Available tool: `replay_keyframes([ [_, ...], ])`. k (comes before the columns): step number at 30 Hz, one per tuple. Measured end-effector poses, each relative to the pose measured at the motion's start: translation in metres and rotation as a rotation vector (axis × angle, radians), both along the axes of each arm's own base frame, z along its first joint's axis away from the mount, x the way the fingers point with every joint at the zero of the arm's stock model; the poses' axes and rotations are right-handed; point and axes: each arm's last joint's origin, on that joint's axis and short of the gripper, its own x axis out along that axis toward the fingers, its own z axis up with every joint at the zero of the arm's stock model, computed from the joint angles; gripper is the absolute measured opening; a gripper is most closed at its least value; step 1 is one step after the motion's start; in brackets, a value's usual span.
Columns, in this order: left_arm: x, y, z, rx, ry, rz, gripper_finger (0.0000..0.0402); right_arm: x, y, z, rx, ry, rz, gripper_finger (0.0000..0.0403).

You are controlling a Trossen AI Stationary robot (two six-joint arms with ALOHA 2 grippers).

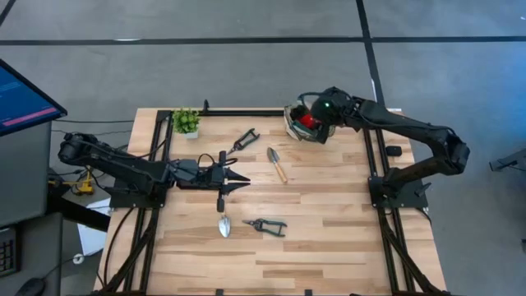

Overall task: Pick & Place Garden tools in Gardening bag
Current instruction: Put the top green shears into the gardening bag

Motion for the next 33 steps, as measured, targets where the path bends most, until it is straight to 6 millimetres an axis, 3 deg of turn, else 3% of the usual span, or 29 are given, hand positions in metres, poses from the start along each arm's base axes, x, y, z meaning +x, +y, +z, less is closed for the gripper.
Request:
replay_keyframes([
  [4,0.0,0.0,0.0,0.002,0.0,0.0,0.0034,0.004,0.009,0.016,0.011,-0.048,0.018,0.0168],
  [11,0.0,0.0,0.0,0.07,0.006,0.0,0.0034,-0.003,0.029,0.026,0.122,-0.115,0.109,0.0013],
  [17,-0.001,0.002,-0.004,0.088,0.043,0.039,0.0033,-0.009,0.052,0.029,0.139,-0.173,0.161,0.0003],
  [24,-0.01,0.004,-0.016,0.092,0.065,0.058,0.0005,-0.021,0.078,0.013,0.15,-0.371,0.298,0.0002],
  [33,-0.052,0.012,-0.01,0.07,-0.045,0.062,0.0003,-0.031,0.097,-0.014,0.14,-0.605,0.436,0.0001],
])
